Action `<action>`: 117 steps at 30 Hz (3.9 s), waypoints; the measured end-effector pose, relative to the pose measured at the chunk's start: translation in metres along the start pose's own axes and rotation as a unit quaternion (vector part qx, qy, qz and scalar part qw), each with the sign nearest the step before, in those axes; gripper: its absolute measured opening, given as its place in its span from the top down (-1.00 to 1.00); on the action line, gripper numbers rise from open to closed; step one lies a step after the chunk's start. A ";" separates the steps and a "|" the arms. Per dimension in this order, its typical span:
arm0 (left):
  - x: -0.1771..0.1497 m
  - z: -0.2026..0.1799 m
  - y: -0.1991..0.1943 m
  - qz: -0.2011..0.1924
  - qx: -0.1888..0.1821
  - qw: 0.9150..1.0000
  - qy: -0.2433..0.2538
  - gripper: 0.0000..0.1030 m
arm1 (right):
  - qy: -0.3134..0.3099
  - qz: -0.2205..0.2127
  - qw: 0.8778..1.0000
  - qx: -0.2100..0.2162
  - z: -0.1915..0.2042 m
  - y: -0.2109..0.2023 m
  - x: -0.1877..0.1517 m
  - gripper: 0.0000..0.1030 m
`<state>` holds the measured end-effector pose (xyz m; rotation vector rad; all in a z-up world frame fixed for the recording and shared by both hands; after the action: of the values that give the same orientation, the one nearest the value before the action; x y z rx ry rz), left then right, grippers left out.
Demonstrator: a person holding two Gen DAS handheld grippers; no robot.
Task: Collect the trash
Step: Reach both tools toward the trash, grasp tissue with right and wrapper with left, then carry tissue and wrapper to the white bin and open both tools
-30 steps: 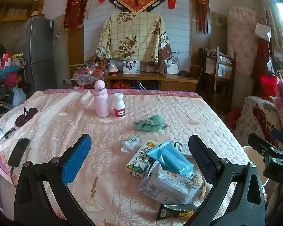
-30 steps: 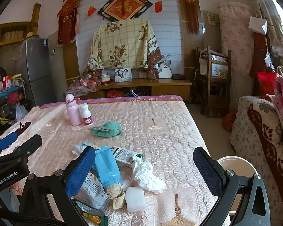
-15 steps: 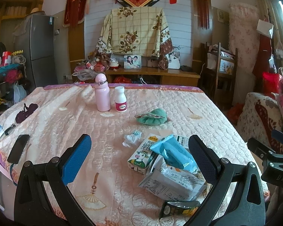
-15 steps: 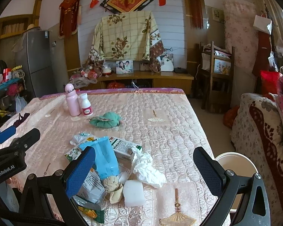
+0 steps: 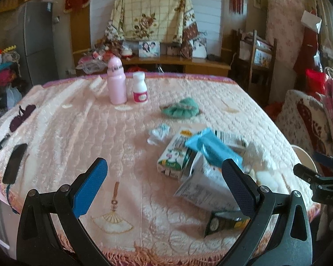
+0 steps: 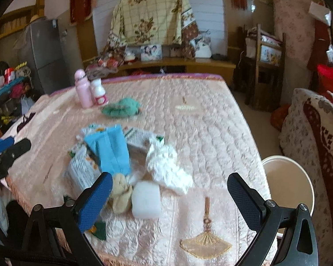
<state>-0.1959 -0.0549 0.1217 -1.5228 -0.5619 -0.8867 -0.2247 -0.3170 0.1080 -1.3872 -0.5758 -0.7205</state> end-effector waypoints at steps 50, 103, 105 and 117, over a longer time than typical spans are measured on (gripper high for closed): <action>0.055 0.048 0.218 0.156 -0.027 0.987 -0.017 0.02 | 0.045 0.106 0.989 0.091 -0.018 0.127 0.020 0.39; 0.068 -0.375 0.101 0.142 -0.271 0.944 0.124 0.71 | 0.193 0.049 0.977 -0.071 -0.292 0.011 -0.024 0.55; 0.067 -0.386 0.107 0.138 -0.271 0.944 0.125 0.69 | 0.199 0.048 0.976 -0.079 -0.300 0.013 -0.026 0.55; 0.053 -0.405 0.144 0.167 -0.300 0.935 0.090 0.38 | 0.250 0.042 0.963 -0.096 -0.333 0.017 -0.040 0.08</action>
<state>-0.1380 -0.4811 0.0695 -1.9802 0.1296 -0.9617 -0.2558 -0.6427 0.0307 -1.3293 -0.0484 -1.0352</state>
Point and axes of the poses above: each gripper's, at about its wrist camera, not at the fingertips, and y roughly the way its jaws point, z to its left, x to its top, the point moved 1 cm from there along y, roughly the way its jaws point, and after that the axes turned 5 degrees about y, right-handed, at the moved point
